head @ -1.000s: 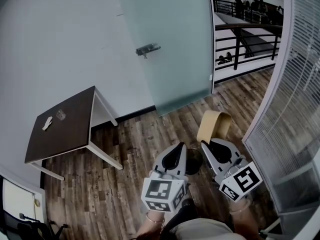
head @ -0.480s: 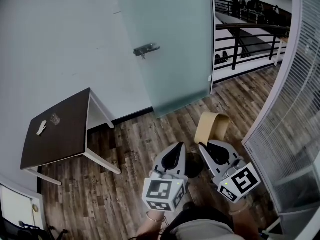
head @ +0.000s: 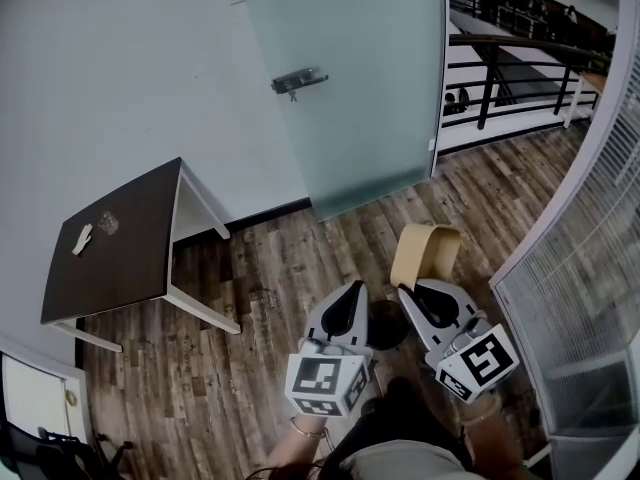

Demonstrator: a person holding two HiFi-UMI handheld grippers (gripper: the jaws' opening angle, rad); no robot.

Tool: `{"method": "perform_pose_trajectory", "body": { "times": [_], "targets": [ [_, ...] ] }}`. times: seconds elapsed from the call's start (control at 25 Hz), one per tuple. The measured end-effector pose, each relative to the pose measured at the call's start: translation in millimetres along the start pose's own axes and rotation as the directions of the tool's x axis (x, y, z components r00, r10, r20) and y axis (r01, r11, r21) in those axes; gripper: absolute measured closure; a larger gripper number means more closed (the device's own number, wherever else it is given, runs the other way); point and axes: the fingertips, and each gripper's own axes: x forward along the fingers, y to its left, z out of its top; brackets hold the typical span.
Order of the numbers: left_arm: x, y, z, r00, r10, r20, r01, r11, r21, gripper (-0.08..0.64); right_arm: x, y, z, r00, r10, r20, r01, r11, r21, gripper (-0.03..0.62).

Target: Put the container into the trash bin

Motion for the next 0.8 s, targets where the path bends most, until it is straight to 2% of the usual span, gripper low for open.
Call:
{"method": "perform_pose_trajectory", "body": {
  "times": [0.48,0.8],
  "targets": [
    [76.4,10.9,-40.6,0.999,0.043,-0.016,-0.044,0.998,-0.035,0.541,29.0,-68.8,-58.8,0.993,0.075,-0.093,-0.076,0.997,-0.006,0.565],
    [107.9,30.0,-76.6,0.998,0.056,-0.038,-0.058,0.997,-0.046,0.540,60.2,-87.5,-107.3,0.974,0.161,-0.158,-0.164,0.987,-0.003,0.565]
  ]
}}
